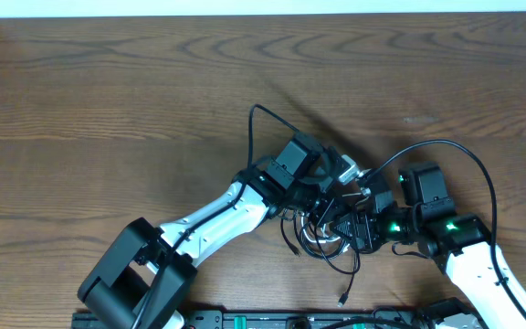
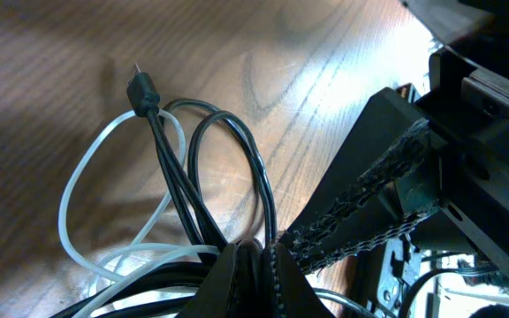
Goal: Untangle cables
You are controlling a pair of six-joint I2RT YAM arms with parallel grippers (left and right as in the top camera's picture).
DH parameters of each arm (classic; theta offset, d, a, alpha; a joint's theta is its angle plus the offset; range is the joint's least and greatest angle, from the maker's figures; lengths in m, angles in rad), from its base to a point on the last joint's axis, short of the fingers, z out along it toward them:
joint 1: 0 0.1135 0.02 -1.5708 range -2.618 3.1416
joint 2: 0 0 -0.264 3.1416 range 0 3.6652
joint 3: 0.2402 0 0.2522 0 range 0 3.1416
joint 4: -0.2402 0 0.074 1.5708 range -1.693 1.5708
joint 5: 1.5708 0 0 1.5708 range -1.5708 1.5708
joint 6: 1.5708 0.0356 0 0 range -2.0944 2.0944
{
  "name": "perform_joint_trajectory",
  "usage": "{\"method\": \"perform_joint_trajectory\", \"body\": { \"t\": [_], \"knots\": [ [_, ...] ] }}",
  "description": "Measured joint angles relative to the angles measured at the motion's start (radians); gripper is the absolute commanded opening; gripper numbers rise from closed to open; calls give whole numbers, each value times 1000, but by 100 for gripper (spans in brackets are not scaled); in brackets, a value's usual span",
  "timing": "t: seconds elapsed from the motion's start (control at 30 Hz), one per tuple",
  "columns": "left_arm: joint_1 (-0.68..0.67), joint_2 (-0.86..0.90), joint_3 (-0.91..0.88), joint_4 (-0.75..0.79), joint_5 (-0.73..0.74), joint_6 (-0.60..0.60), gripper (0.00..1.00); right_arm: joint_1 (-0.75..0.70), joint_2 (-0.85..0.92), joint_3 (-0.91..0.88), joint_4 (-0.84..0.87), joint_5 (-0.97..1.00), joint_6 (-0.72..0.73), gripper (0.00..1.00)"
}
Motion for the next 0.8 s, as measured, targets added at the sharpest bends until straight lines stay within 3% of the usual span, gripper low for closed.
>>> {"method": "perform_joint_trajectory", "body": {
  "t": [0.17, 0.4, 0.6, 0.8],
  "knots": [
    [8, -10, 1, 0, -6, -17, 8, -1, 0, 0, 23, -6, 0, 51],
    [10, -15, 2, 29, 5, -103, 7, -5, -53, 0, 15, 9, 0, 57],
    [11, -27, 2, 101, 19, -301, 8, -11, -134, 5, 10, 46, 1, 59],
    [16, -26, 5, 131, -14, -487, 7, 12, -198, 20, 51, -93, -16, 61]
  ]
}}
